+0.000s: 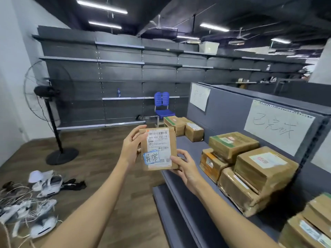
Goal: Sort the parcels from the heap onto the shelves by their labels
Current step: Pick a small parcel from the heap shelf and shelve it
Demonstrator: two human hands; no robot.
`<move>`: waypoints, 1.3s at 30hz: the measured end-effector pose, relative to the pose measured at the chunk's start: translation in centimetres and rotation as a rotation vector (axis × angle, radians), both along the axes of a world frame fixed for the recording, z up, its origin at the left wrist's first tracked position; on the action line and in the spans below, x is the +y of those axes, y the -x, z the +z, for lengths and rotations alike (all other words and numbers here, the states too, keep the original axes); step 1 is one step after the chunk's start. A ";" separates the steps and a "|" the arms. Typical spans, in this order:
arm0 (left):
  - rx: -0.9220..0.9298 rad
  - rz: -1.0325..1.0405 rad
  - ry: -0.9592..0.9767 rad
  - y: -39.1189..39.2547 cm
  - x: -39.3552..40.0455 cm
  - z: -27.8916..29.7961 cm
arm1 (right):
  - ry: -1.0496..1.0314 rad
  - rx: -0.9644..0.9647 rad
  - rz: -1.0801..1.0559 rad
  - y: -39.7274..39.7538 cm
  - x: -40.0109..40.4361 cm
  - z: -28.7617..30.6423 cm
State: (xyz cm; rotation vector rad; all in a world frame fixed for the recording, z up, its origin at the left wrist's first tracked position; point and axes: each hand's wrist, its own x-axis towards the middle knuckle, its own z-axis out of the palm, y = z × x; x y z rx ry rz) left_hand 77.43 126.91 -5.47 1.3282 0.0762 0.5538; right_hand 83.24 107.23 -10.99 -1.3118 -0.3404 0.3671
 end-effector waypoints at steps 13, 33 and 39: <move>0.067 -0.111 -0.017 -24.7 15.1 -0.6 | -0.011 0.036 -0.144 -22.5 14.7 -1.1; 0.136 -0.472 -0.126 -62.2 21.3 -1.8 | -0.096 0.158 -0.505 -52.0 22.0 -3.9; 0.126 -0.766 -0.185 -69.7 17.0 -2.0 | -0.058 0.164 -0.783 -54.0 19.7 -3.7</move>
